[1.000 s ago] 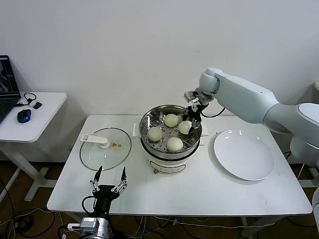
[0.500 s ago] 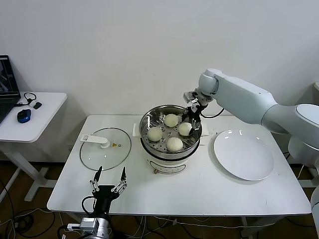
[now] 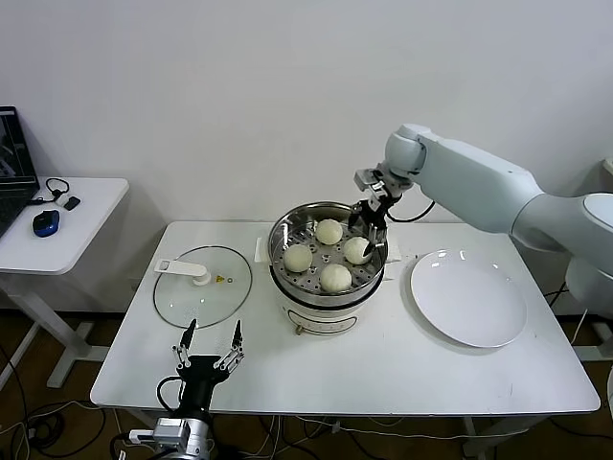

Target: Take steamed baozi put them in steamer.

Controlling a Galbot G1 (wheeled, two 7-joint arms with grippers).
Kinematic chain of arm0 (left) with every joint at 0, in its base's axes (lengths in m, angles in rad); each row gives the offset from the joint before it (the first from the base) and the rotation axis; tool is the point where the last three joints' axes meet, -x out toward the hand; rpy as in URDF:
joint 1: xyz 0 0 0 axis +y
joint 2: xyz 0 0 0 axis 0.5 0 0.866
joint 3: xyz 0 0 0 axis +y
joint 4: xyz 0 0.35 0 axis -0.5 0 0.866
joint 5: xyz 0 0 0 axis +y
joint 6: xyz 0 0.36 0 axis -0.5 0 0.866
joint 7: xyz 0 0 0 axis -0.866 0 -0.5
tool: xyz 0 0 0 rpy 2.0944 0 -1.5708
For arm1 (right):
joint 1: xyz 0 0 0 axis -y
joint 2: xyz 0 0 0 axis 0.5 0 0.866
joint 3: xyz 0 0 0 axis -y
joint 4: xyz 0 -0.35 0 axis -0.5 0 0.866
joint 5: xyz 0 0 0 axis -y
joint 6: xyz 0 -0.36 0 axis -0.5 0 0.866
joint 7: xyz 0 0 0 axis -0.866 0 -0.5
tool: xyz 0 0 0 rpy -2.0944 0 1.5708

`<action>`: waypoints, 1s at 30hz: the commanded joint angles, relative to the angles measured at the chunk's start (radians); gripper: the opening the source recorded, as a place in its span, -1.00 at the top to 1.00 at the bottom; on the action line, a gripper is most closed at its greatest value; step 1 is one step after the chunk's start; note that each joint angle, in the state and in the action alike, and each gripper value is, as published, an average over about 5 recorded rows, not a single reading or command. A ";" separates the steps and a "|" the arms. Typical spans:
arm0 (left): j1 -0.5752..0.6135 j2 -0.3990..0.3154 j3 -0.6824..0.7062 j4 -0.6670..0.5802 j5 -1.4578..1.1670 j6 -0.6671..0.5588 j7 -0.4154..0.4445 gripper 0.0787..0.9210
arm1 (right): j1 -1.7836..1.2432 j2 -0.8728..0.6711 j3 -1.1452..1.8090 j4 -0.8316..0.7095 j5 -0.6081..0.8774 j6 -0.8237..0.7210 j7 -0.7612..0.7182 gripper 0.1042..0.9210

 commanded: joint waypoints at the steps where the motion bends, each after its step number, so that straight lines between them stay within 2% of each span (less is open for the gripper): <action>1: -0.011 0.000 0.004 -0.010 0.006 0.010 0.000 -0.77 | 0.065 -0.087 0.024 0.091 0.107 -0.003 0.045 -0.76; 12: -0.022 0.003 0.001 -0.017 0.016 0.021 0.000 -0.77 | -0.088 -0.373 0.289 0.300 0.112 0.001 0.198 -0.76; 20: -0.027 -0.001 0.008 -0.019 0.028 0.029 -0.002 -0.77 | -0.414 -0.590 0.643 0.476 0.096 -0.011 0.333 -0.76; 25: -0.027 -0.002 0.013 -0.027 0.036 0.033 -0.006 -0.77 | -0.767 -0.642 1.033 0.560 0.087 0.022 0.441 -0.76; 30: -0.034 -0.002 0.017 -0.023 0.040 0.031 -0.010 -0.77 | -1.108 -0.587 1.386 0.635 0.086 0.091 0.609 -0.76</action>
